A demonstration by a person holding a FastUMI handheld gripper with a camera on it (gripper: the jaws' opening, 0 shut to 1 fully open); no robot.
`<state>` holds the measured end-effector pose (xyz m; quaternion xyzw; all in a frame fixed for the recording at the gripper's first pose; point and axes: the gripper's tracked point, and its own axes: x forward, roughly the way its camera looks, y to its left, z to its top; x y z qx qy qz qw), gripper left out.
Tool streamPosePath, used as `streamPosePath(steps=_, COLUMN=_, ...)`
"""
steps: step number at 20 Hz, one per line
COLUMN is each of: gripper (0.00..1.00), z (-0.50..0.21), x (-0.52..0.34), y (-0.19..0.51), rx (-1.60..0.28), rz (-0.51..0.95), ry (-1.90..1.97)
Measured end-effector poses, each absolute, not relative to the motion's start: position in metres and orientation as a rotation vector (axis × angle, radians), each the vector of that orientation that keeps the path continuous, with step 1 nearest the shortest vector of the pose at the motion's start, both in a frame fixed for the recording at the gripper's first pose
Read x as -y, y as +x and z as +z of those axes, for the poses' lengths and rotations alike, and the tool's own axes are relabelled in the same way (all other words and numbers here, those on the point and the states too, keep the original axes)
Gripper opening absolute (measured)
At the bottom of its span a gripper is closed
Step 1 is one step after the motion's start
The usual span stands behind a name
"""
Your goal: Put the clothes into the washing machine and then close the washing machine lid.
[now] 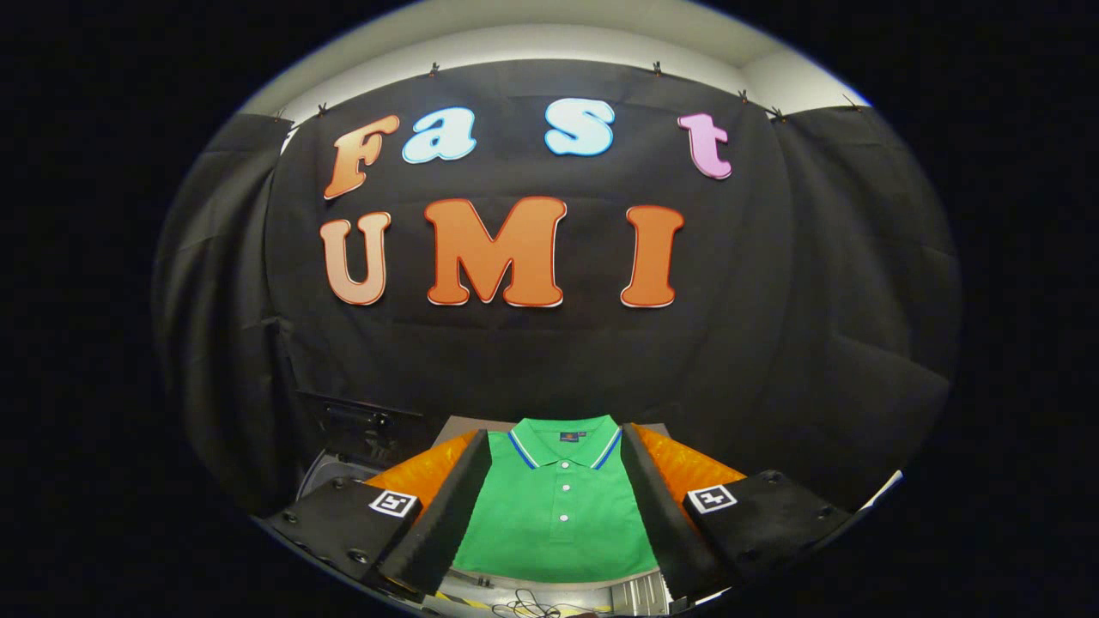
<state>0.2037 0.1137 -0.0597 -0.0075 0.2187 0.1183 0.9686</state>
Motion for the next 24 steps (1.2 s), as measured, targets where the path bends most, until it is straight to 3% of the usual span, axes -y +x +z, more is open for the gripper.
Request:
streamPosePath(steps=5, gripper=0.99, z=-0.156, x=-0.122, y=0.247, rx=-0.743, rz=0.233, ry=-0.048)
streamPosePath(steps=11, gripper=1.0, z=-0.249, x=-0.121, y=0.244, rx=-1.171, rz=0.247, ry=-0.046)
streamPosePath(steps=18, gripper=1.0, z=-0.269, x=-0.124, y=0.241, rx=-1.422, rz=0.281, ry=-0.161)
streamPosePath(steps=22, gripper=0.99, z=-0.268, x=-0.122, y=0.244, rx=-1.474, rz=0.289, ry=-0.178)
streamPosePath(steps=24, gripper=0.81, z=-0.269, x=-0.12, y=0.244, rx=-1.467, rz=0.3, ry=-0.188)
